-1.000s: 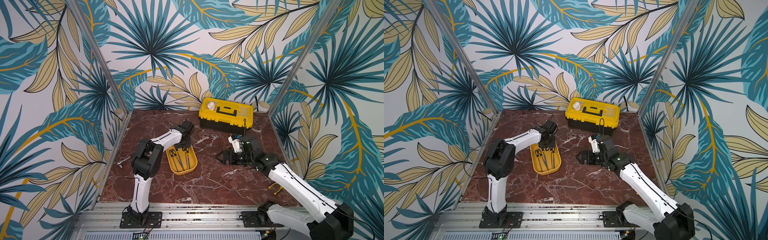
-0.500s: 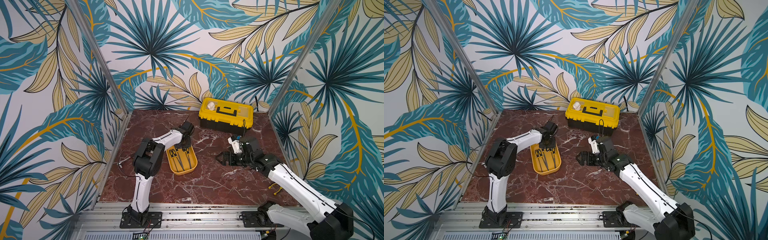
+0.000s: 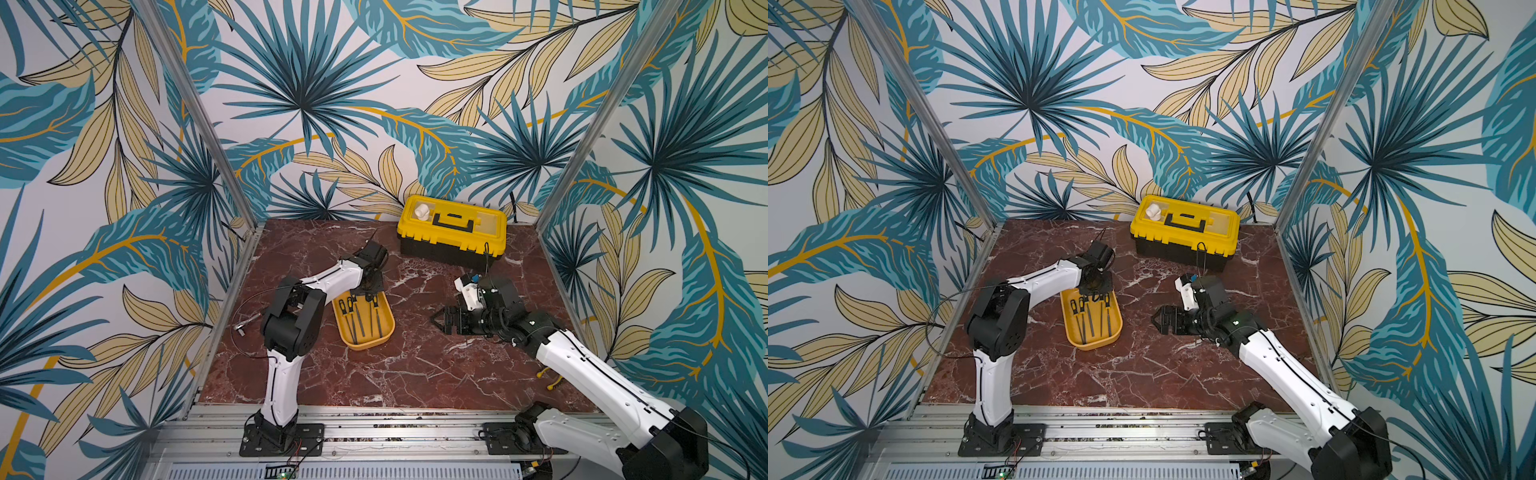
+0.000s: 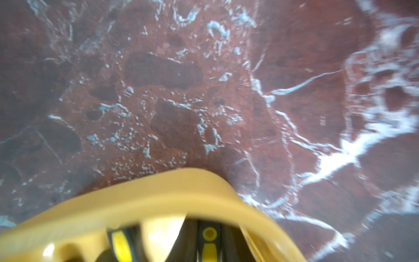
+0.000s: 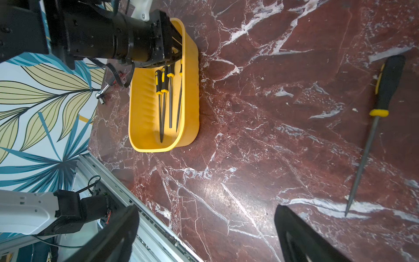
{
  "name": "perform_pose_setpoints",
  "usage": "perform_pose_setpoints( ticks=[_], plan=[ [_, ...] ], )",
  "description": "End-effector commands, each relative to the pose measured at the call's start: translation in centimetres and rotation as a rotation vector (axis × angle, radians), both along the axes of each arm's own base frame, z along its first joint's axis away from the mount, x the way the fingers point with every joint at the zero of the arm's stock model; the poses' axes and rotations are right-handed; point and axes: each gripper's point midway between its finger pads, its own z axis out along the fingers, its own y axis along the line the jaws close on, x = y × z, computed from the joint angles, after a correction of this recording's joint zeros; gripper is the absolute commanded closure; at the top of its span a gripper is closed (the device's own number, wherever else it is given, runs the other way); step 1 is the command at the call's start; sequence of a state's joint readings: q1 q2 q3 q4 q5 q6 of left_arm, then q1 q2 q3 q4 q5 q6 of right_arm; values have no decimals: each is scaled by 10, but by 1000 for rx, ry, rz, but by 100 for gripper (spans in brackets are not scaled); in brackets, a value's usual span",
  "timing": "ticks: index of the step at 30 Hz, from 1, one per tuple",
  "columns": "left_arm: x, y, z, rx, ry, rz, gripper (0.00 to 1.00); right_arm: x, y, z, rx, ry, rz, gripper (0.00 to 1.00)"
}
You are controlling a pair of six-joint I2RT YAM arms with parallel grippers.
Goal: Take the file tool out of the storage box
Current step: Pick up the file tool from the storage box.
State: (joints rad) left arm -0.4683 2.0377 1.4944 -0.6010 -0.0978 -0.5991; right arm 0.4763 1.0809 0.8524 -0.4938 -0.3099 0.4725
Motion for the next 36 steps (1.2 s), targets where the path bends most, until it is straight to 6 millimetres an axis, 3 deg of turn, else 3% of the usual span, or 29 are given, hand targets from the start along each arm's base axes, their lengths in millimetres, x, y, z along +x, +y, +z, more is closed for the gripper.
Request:
perform_pose_setpoints(
  ticks=[1, 10, 18, 26, 36],
  plan=[
    [3, -13, 45, -162, -101, -7, 84, -3, 7, 5, 50, -20, 11, 6],
    [-23, -33, 92, -453, -141, -21, 85, -8, 38, 10, 105, -19, 71, 32],
    [-40, -46, 119, -627, -145, -19, 85, -7, 78, 1, 109, -10, 121, 59],
    [-53, -55, 127, -710, -128, -22, 86, -3, 107, -11, 75, 6, 146, 66],
    [-61, -58, 130, -732, -125, -27, 87, 6, 117, -18, 45, 9, 137, 70]
  ],
)
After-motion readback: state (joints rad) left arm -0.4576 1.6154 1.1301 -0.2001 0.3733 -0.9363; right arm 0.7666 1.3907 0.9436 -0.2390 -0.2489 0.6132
